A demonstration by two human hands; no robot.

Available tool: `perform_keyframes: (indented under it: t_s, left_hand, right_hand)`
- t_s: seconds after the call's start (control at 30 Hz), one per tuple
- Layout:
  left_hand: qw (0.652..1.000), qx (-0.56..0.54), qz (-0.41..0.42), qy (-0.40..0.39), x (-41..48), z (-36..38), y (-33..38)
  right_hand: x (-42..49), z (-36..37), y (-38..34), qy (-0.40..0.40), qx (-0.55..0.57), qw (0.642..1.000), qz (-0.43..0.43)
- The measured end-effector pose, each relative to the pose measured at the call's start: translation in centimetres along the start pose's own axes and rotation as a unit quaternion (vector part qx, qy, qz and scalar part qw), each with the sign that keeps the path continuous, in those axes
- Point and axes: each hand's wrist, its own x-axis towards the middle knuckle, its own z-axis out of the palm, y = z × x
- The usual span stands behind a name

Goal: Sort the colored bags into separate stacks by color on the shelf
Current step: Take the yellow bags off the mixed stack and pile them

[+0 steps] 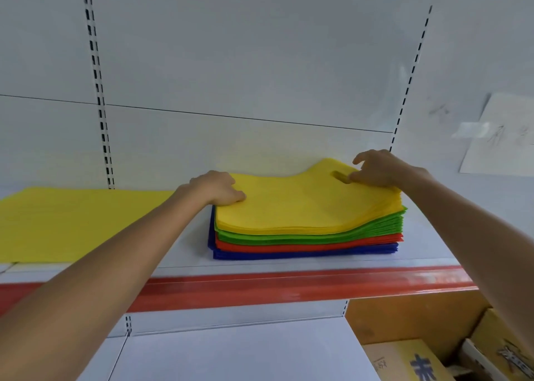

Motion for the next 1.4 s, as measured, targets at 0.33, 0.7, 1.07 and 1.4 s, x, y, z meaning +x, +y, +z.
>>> perform_keyframes:
  t_s: [0.33,0.7,1.07,1.4]
  left_hand:
    - [0.998,0.014,0.014,0.052,0.4,0.2,0.0]
    - [0.999,0.036,0.019,-0.014,0.7,0.9,0.0]
    - [0.999,0.044,0.012,-0.022,-0.1,1.0,0.3]
    - [1.0,0.024,0.015,0.011,-0.9,1.6,0.3]
  right_hand:
    - [1.2,0.9,-0.7,0.012,-0.033,0.999,-0.026]
    - [0.4,1.0,-0.8,0.016,-0.052,0.998,-0.03]
    - [-0.3,1.3,-1.0,0.036,-0.072,0.996,-0.031]
    - [-1.2,1.3,-0.9,0.059,-0.079,0.995,-0.032]
